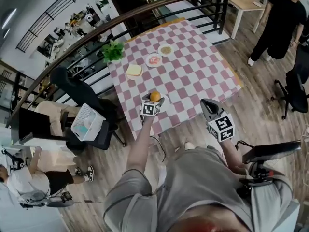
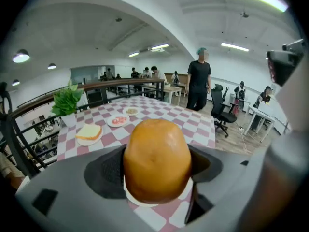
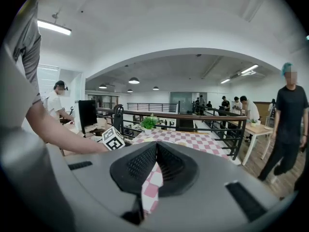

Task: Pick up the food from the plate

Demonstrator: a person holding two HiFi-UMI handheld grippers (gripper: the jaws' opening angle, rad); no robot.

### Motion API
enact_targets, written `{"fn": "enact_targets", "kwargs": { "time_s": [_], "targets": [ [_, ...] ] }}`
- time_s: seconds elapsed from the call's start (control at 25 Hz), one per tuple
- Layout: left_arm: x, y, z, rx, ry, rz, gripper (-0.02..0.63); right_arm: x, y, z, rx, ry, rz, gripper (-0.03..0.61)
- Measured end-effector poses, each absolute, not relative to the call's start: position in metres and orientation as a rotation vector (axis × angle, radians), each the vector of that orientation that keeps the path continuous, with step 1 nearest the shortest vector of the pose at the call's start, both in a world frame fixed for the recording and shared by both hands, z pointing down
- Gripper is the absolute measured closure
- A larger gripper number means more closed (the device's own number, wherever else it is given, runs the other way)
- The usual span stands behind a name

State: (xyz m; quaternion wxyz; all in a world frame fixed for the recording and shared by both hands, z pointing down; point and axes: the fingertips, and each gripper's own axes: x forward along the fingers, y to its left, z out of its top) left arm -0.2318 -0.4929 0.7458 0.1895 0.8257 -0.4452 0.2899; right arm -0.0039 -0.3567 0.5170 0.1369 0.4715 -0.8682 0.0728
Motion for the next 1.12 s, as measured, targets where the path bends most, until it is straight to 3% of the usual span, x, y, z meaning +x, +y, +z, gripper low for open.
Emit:
{"fn": "enact_targets", "kwargs": {
  "time_s": [0.72, 1.12],
  "targets": [
    [-0.304, -0.353, 0.429, 2.574, -1.903, -0.083, 0.245, -0.109, -0.396, 0.479, 1.086, -2.72, 0.066, 0.564],
    [-0.322, -0.324, 0.411, 2.591, -1.972, -0.111, 0.245, -0.118, -0.391, 0.472, 1.097, -2.718, 0.047, 0.563]
  ]
}}
